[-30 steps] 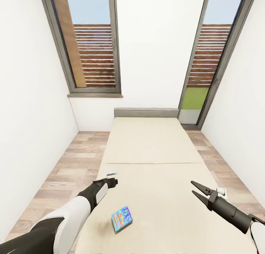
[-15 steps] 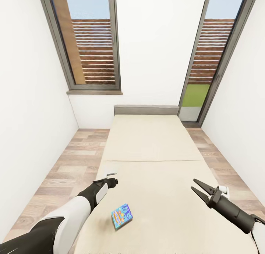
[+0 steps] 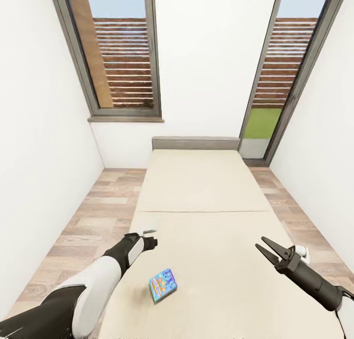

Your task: Put all the toys in the child's room - the three board games (two on the bed and one on the table), the two jigsaw puzzles on the table, and the tennis ball on the table - inside the toy box on the table in the child's room.

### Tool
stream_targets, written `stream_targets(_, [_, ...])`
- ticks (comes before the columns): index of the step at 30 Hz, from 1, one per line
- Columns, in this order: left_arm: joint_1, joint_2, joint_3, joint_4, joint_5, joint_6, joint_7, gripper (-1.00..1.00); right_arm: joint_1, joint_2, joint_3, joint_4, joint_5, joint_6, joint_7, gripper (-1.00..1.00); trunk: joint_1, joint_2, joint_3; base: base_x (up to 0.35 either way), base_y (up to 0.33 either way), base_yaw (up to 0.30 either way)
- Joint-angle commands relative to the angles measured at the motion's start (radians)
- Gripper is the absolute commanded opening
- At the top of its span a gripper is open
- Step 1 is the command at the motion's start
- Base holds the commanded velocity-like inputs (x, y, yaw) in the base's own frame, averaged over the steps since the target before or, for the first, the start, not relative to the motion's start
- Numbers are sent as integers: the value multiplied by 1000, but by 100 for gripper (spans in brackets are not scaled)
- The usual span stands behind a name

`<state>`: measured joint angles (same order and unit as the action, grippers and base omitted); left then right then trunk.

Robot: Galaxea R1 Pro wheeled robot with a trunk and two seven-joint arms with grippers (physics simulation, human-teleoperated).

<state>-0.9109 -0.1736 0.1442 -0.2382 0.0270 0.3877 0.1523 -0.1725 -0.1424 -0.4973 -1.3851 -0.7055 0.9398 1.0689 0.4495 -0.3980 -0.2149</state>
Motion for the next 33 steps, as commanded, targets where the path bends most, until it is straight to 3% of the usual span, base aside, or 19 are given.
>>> stream_targets(1, [-8,-1,7,-13,3,40,4,100,-1,0,0,0,0,4,3,100,1,-2,-4,0,0,0])
stream_targets(3, [-38,-1,6,-58,3,132,4,100,-1,0,1,0,0,4,4,100,1,-2,-7,0,0,0])
stream_targets(7, [-68,-1,6,-131,4,232,4,100,-1,1,2,-12,0,4,4,100,1,-2,-13,0,0,0])
stream_targets(10, [-79,-1,6,-156,5,272,4,100,-1,1,2,-24,-1,6,5,100,1,-2,-18,0,0,0])
stream_targets(21, [-97,-1,7,-180,5,323,4,100,-1,0,-3,-33,-4,15,4,100,1,-2,-36,0,0,0])
stream_targets(33, [-200,-1,9,-180,19,429,-1,100,-1,-1,-7,-34,-12,28,3,100,1,-2,-56,0,0,0])
